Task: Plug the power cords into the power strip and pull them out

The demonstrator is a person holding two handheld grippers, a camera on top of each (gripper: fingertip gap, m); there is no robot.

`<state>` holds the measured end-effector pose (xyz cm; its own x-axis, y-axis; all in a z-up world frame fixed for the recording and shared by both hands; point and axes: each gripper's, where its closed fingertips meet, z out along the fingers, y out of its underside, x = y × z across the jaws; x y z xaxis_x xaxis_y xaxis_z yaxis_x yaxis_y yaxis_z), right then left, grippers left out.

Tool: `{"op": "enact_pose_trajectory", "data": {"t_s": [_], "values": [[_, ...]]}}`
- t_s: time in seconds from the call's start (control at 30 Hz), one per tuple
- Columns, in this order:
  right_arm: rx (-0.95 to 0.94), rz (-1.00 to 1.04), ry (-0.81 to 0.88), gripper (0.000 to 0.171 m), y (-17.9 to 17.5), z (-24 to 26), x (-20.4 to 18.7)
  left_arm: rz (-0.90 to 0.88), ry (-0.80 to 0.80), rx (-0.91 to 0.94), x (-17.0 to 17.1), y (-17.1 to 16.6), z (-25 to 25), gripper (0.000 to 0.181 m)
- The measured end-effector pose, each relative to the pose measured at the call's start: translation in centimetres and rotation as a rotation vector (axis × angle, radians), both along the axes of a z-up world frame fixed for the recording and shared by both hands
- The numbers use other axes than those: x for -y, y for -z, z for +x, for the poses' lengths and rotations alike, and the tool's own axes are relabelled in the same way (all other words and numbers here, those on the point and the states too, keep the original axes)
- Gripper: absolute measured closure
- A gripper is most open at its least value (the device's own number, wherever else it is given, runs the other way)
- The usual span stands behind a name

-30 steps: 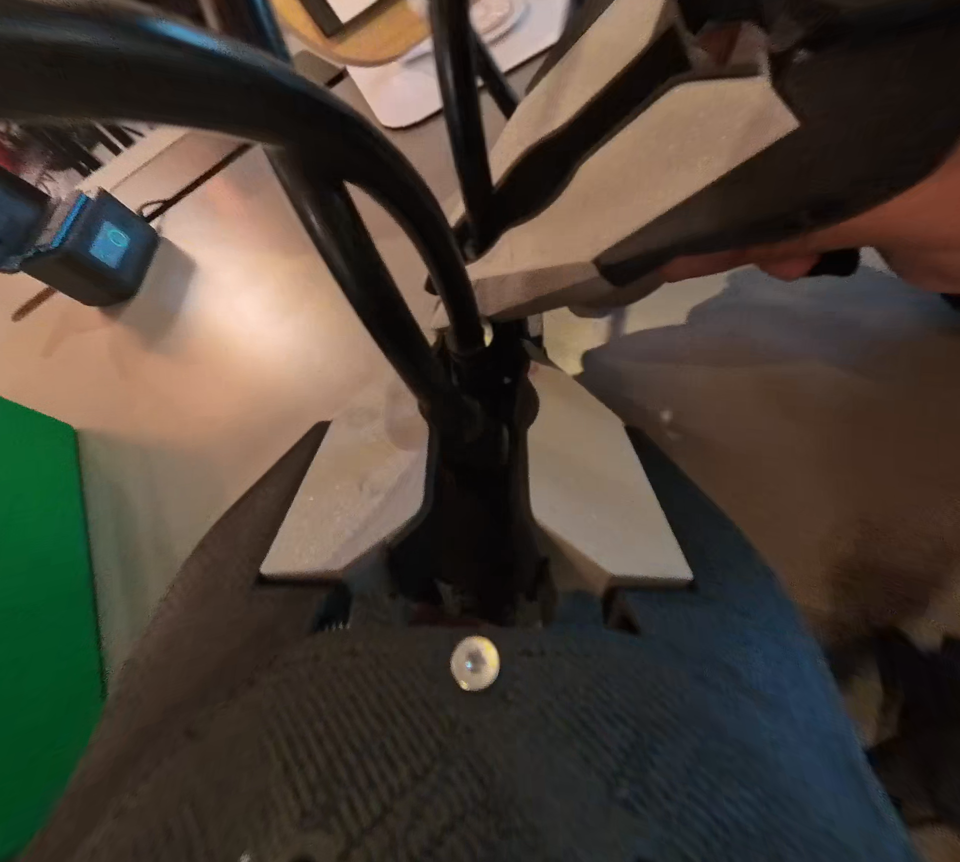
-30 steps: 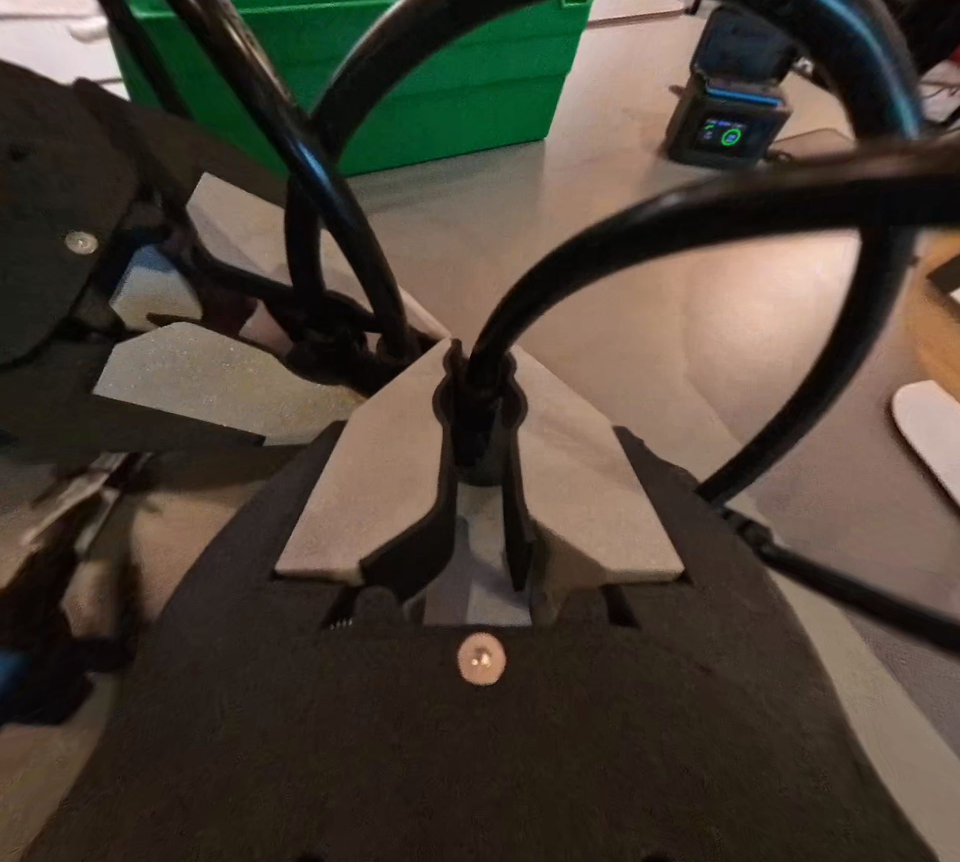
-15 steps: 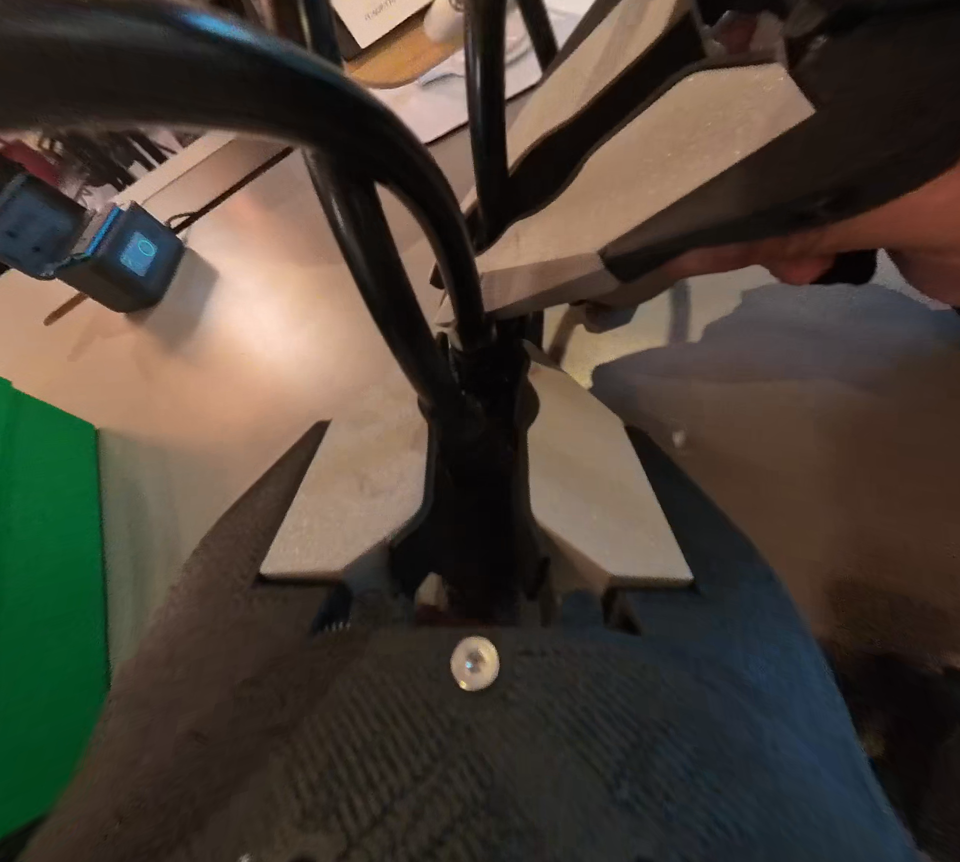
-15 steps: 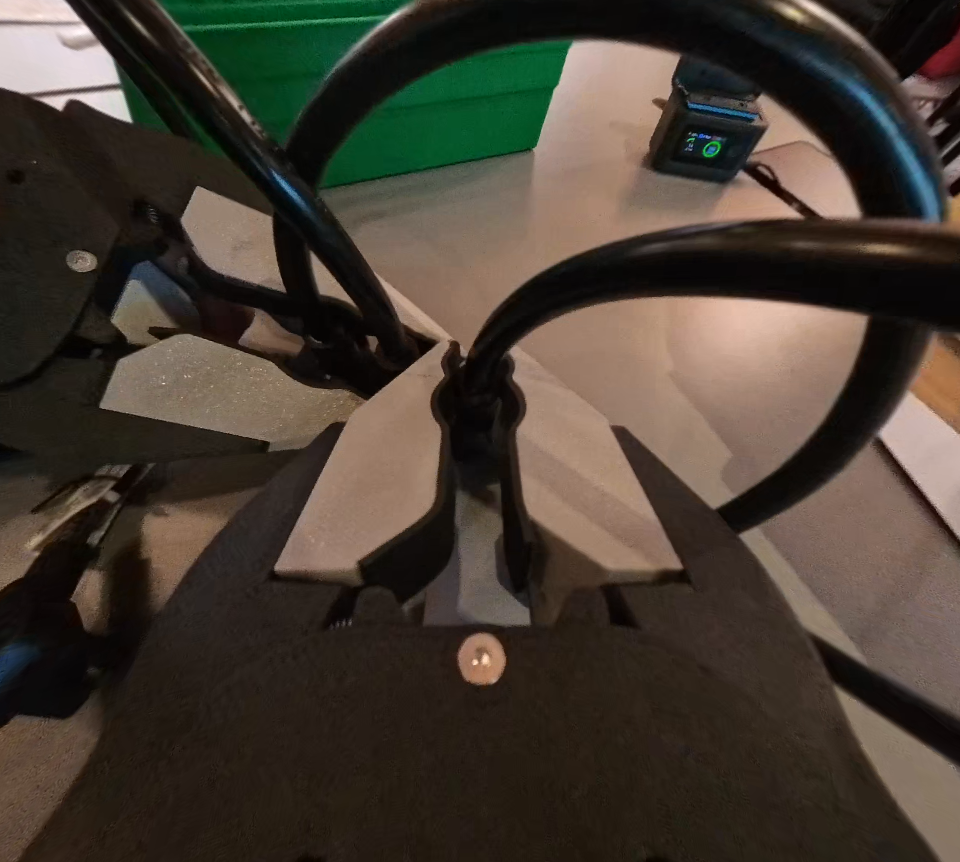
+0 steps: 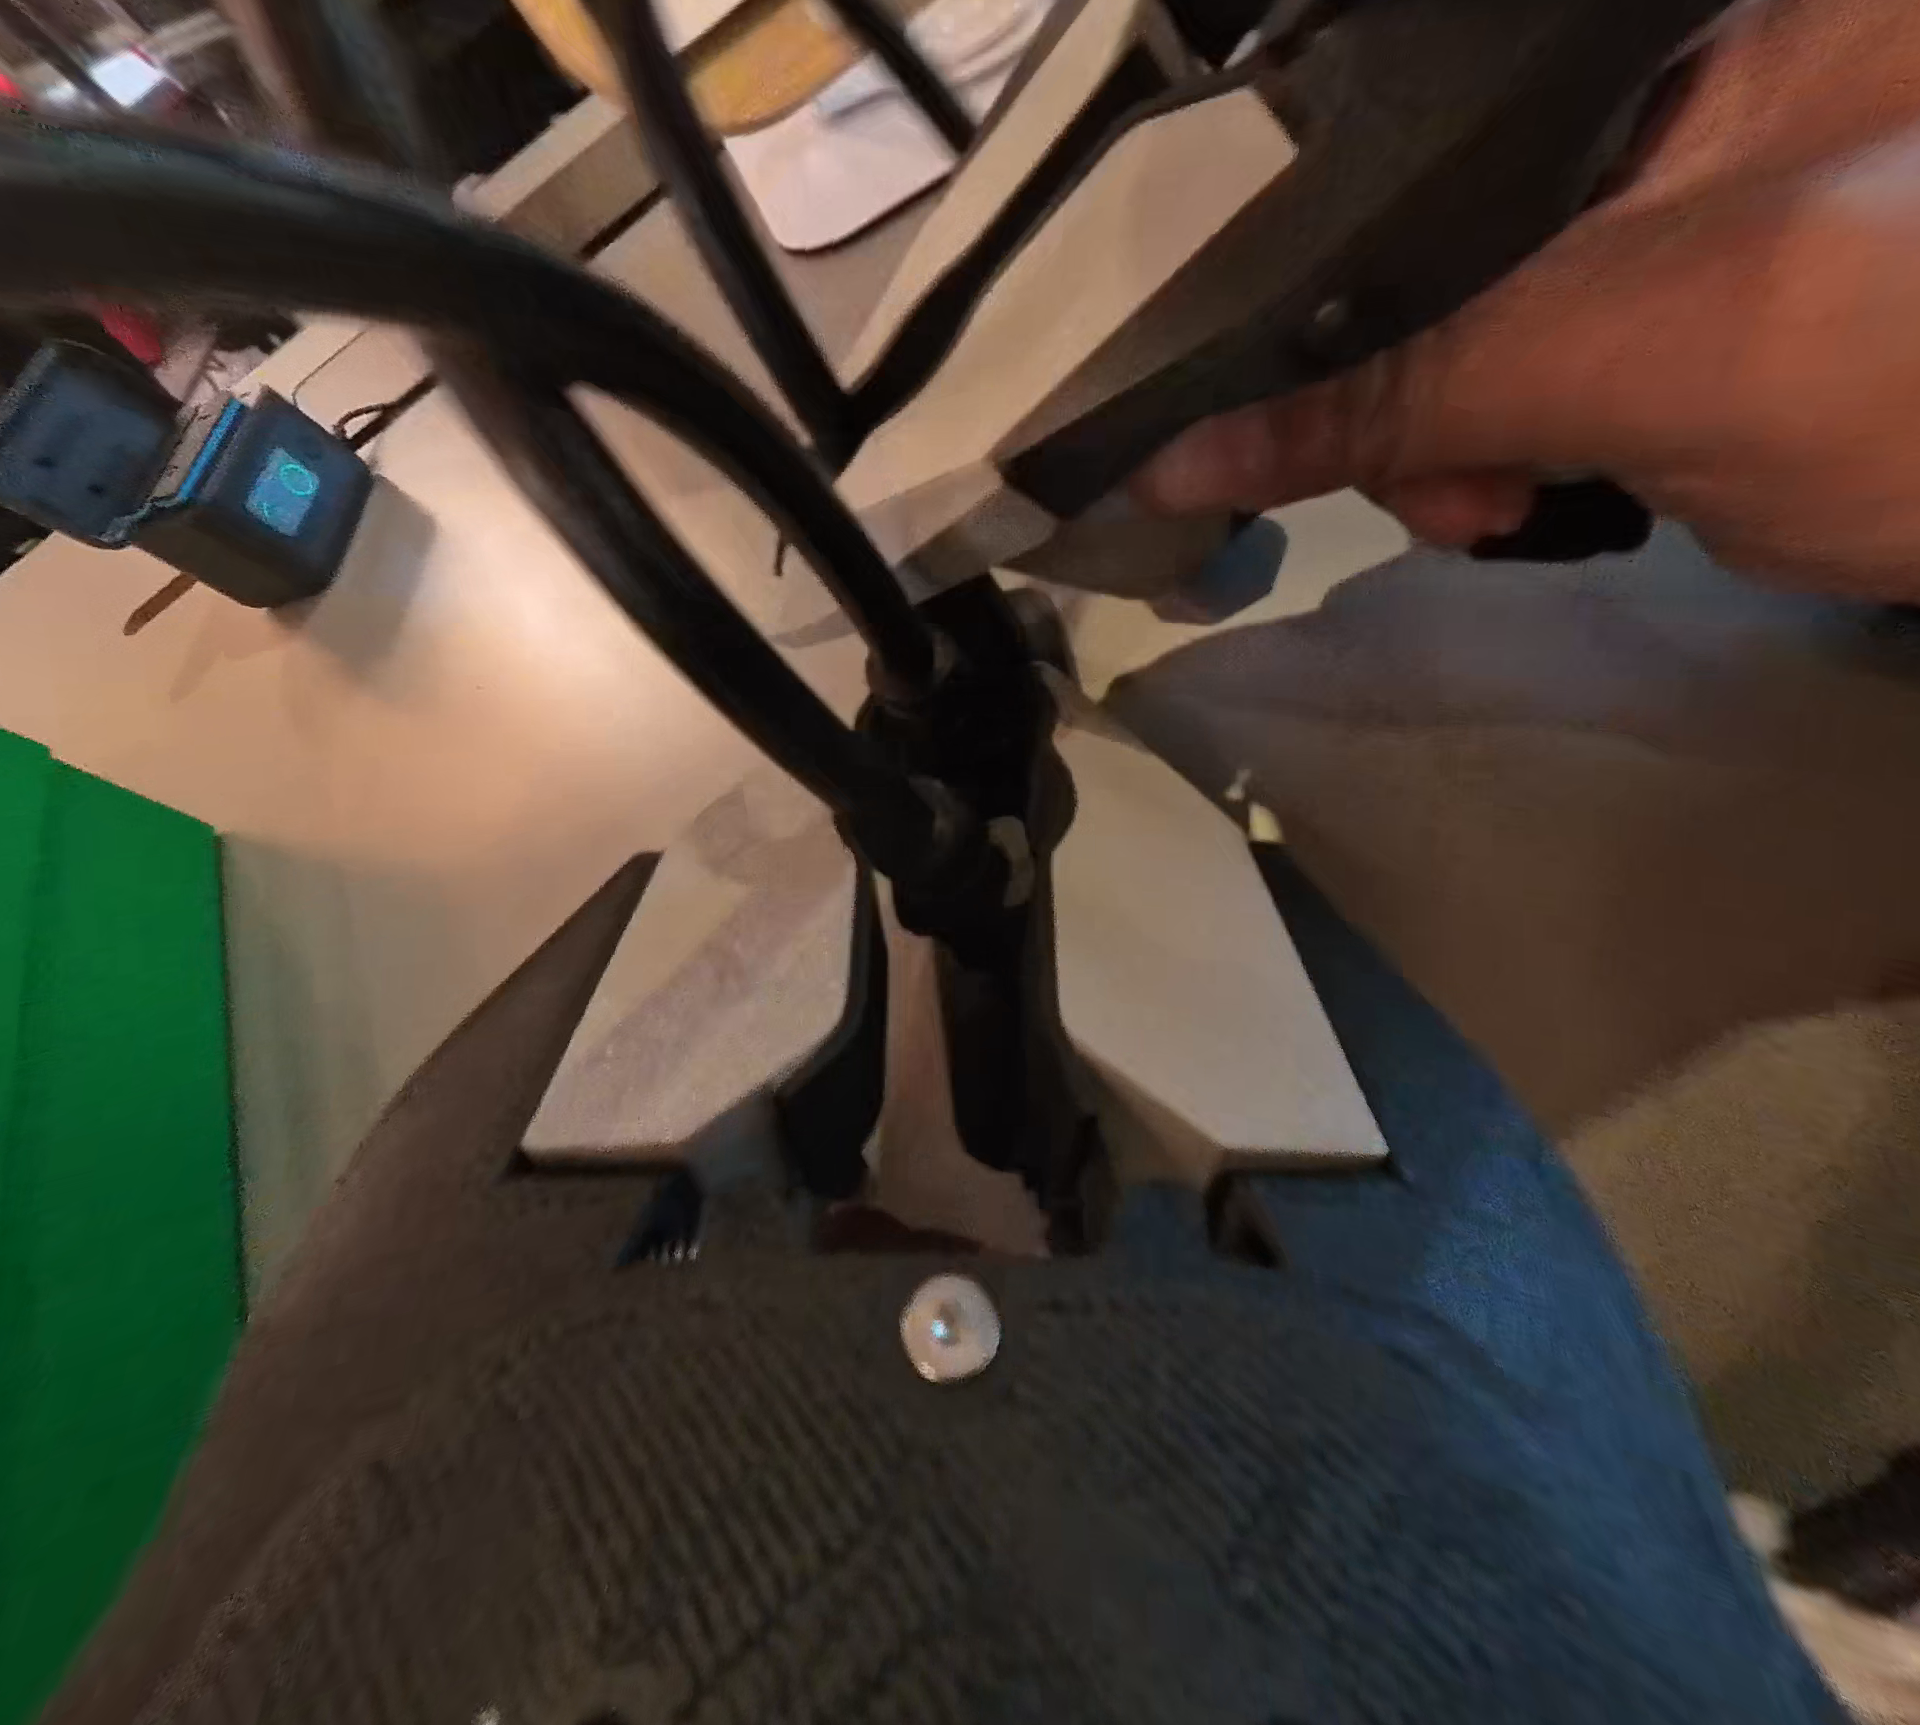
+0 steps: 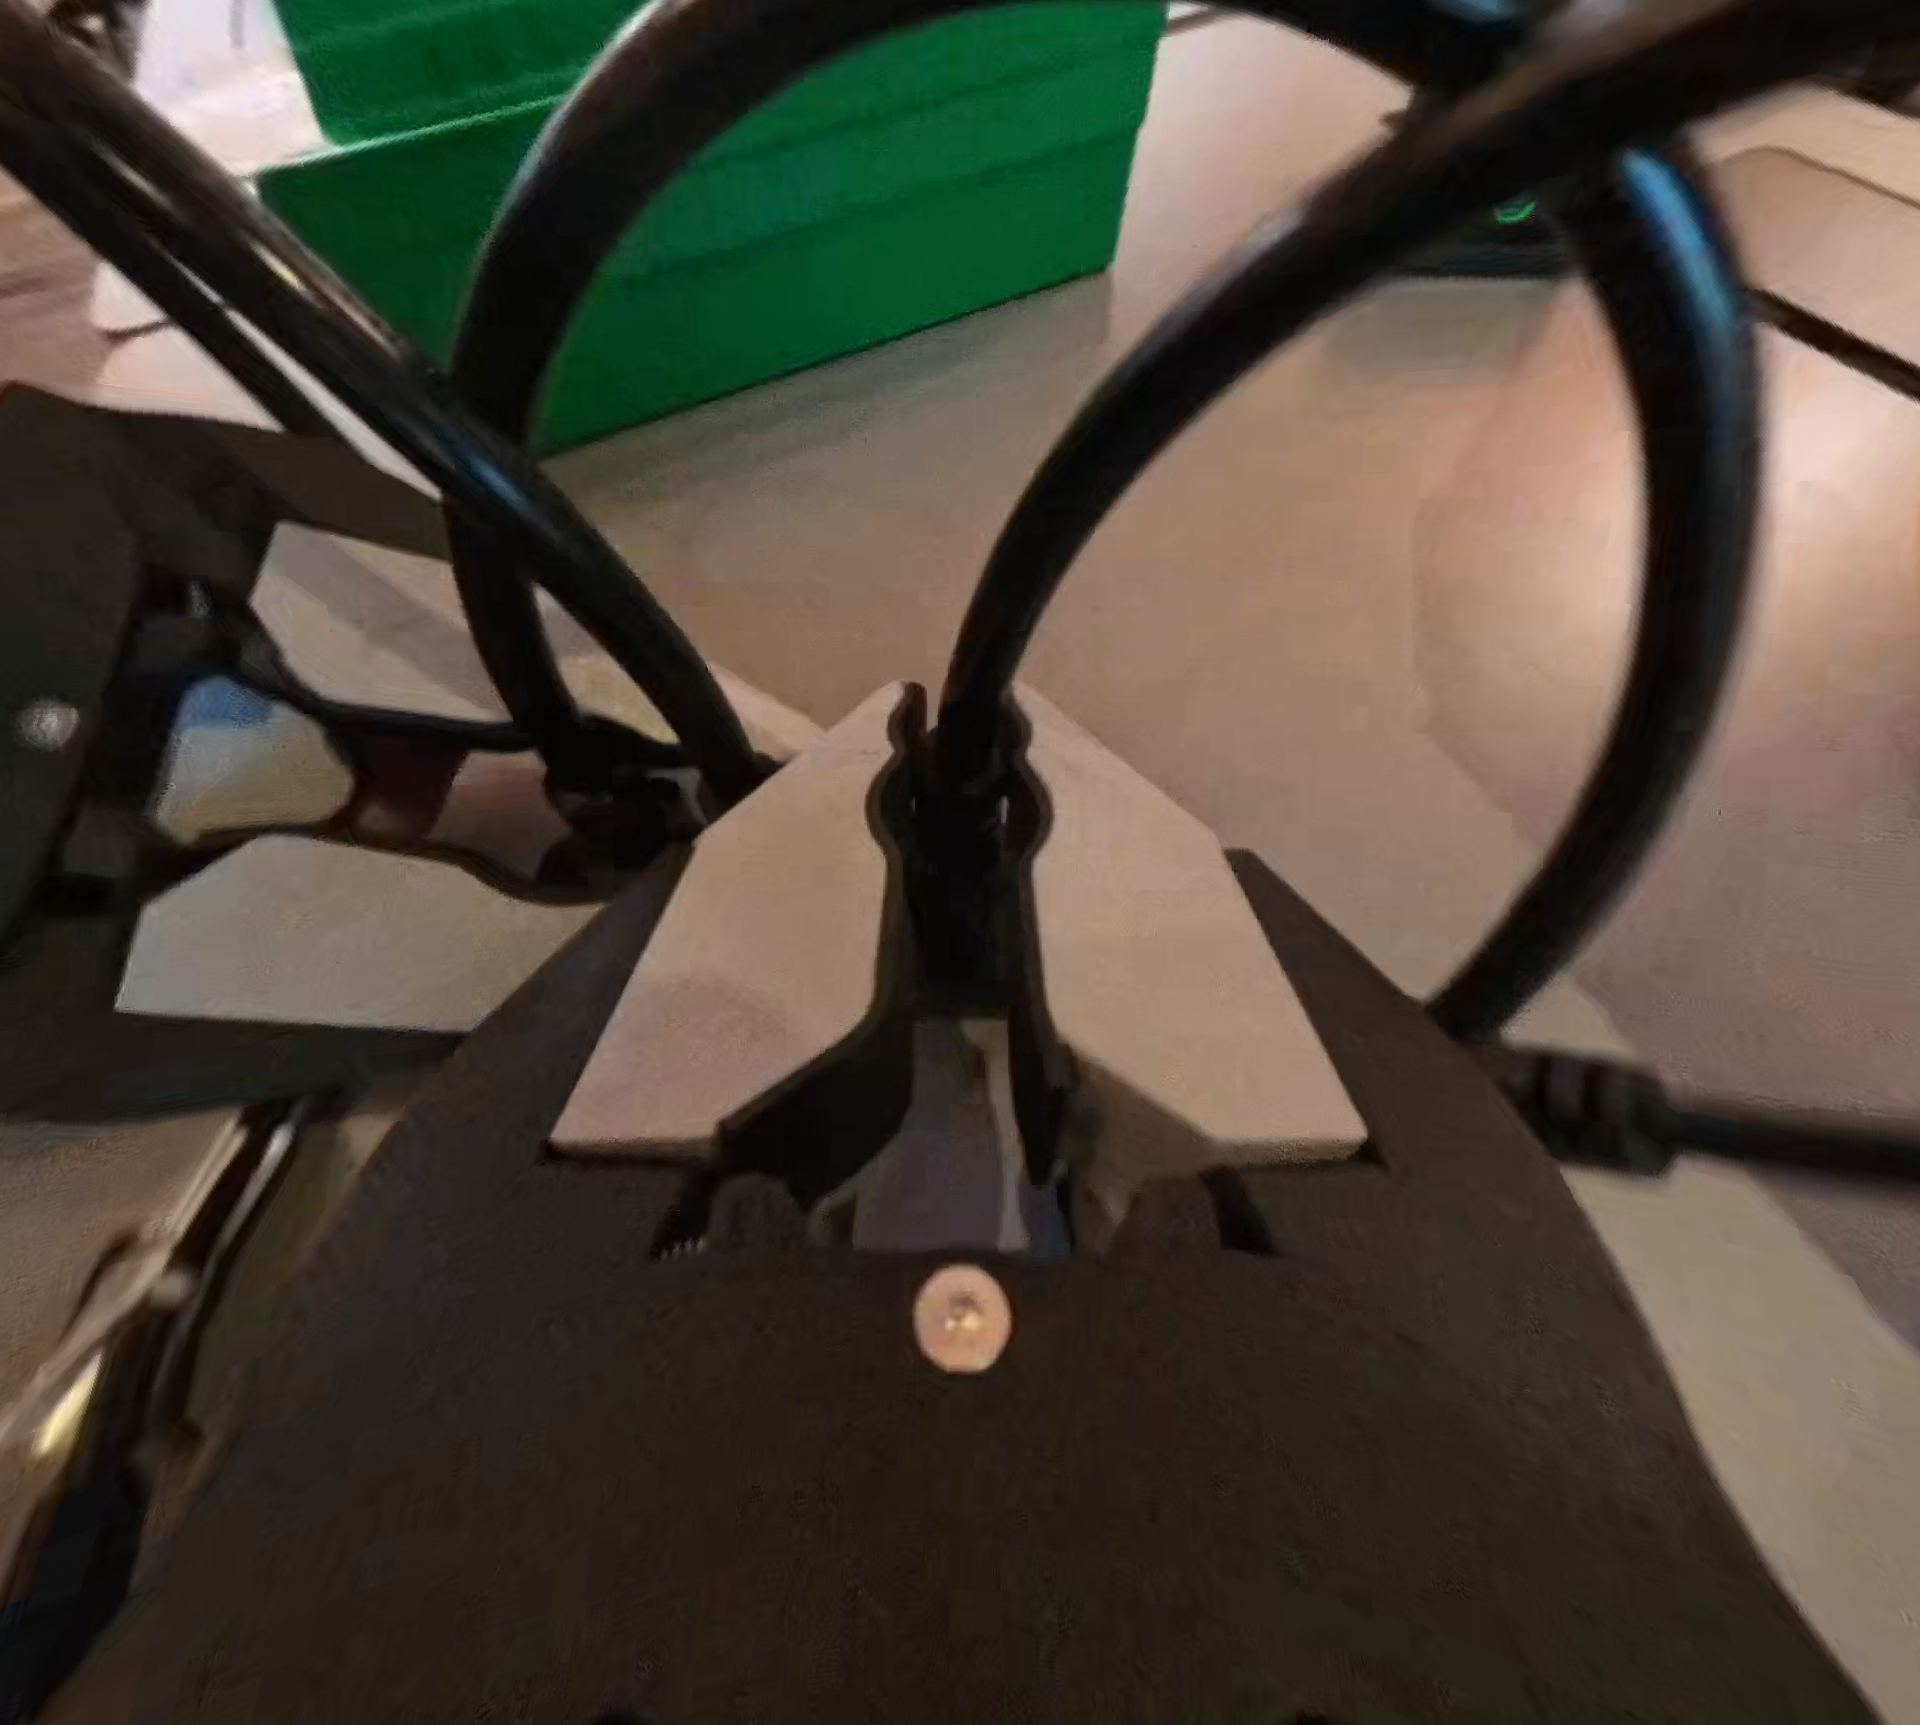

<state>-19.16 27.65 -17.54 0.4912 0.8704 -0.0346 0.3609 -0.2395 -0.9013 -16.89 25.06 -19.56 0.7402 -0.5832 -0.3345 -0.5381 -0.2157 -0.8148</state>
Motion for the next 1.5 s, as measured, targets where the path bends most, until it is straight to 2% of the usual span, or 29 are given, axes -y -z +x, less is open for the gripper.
{"op": "enact_pose_trajectory", "data": {"t_s": [0.1, 0.23, 0.3, 0.33, 0.43, 0.5, 0.57, 0.63, 0.7, 0.8, 0.87, 0.97, 1.2, 1.3, 1.4, 1.5], "values": [[0.088, 0.166, 0.018, 0.161, -0.8, 0.2, 0.6, -0.013, 0.009, 0.117, -0.3, -0.6, -0.4, 0.158], [-0.008, 0.009, 0.000, 0.160, -0.4, 0.1, -0.3, 0.006, -0.029, -0.010, -0.3, -0.3, -0.2, 0.159], [0.079, 0.136, 0.037, 0.160, -0.8, 0.2, 0.0, 0.005, -0.008, 0.053, -0.4, -0.4, 0.1, 0.159], [0.089, 0.166, 0.002, 0.161, -0.8, 0.3, 0.3, 0.000, 0.005, 0.090, -0.4, -0.7, 0.0, 0.159], [-0.002, 0.006, -0.047, 0.160, -0.2, 0.4, -0.6, 0.024, -0.023, -0.009, -0.5, -0.2, 0.0, 0.158], [0.055, 0.063, 0.024, 0.160, -0.3, 0.2, -0.5, 0.002, -0.021, 0.030, -0.6, 0.0, 0.3, 0.158], [0.083, 0.133, -0.017, 0.161, -0.5, 0.2, 0.2, 0.011, 0.013, 0.091, -0.3, -0.5, 0.2, 0.159], [0.033, 0.067, -0.067, 0.160, -0.1, 0.3, -0.5, 0.016, -0.006, 0.049, -0.4, -0.1, 0.0, 0.159], [0.003, 0.010, -0.009, 0.160, -0.2, 0.1, -1.0, 0.015, -0.040, 0.024, -0.9, -0.1, 0.1, 0.159], [0.063, 0.145, 0.014, 0.161, -1.1, 0.1, 0.2, 0.023, 0.002, 0.102, -0.6, -0.8, 0.1, 0.159], [0.075, 0.115, -0.048, 0.160, -0.2, 0.3, -0.2, 0.019, -0.009, 0.050, -0.6, -0.2, -0.1, 0.159], [-0.032, -0.017, -0.070, 0.159, -0.1, 0.1, -0.8, 0.020, -0.049, 0.020, -0.7, -0.1, 0.1, 0.158], [0.073, 0.168, 0.009, 0.160, -1.1, 0.1, 0.4, 0.032, -0.001, 0.101, -0.3, -0.8, 0.2, 0.159], [0.069, 0.099, -0.031, 0.161, -0.4, 0.2, -0.3, 0.030, -0.033, 0.060, -0.5, -0.5, 0.0, 0.158], [-0.046, -0.078, -0.071, 0.160, 0.0, 0.0, -0.5, 0.018, -0.053, 0.059, -0.3, -0.1, 0.3, 0.158], [0.000, -0.016, -0.038, 0.160, 0.0, 0.3, -0.7, 0.018, -0.039, 0.063, -0.4, -0.1, 0.5, 0.159]]}}
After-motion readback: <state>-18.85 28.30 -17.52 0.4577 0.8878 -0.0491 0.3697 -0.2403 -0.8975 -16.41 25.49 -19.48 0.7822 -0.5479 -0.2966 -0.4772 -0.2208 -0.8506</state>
